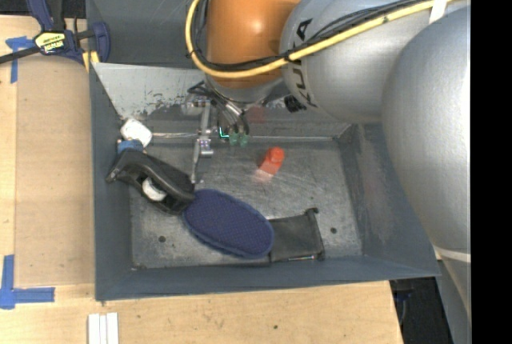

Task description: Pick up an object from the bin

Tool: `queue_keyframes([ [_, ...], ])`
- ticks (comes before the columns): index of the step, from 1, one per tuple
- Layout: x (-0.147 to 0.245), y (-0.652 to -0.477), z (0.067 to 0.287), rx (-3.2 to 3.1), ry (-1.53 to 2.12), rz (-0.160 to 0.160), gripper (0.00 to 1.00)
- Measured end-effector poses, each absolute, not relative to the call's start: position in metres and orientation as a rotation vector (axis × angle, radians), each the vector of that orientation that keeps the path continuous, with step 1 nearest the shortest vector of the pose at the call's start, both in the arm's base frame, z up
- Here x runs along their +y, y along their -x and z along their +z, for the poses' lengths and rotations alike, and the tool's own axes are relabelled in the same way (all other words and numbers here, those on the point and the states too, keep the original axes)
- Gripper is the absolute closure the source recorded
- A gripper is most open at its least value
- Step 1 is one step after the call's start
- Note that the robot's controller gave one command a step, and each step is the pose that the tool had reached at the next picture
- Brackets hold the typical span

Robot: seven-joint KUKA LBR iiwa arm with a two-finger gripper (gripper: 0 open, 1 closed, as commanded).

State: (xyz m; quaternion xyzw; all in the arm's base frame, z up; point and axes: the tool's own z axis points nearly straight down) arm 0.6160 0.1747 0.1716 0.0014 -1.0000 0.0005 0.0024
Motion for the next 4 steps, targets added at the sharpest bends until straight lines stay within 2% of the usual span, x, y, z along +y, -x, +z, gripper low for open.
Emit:
queue_keyframes([
  [1,0.187,-0.603,0.102,-3.148,0.002,0.004,0.0],
  [2,0.21,-0.57,0.075,-3.135,-0.351,0.021,0.0],
  [3,0.178,-0.502,0.143,-3.137,-0.215,0.0,0.0],
  [4,0.104,-0.554,0.074,-3.128,-0.336,-0.001,0.0],
])
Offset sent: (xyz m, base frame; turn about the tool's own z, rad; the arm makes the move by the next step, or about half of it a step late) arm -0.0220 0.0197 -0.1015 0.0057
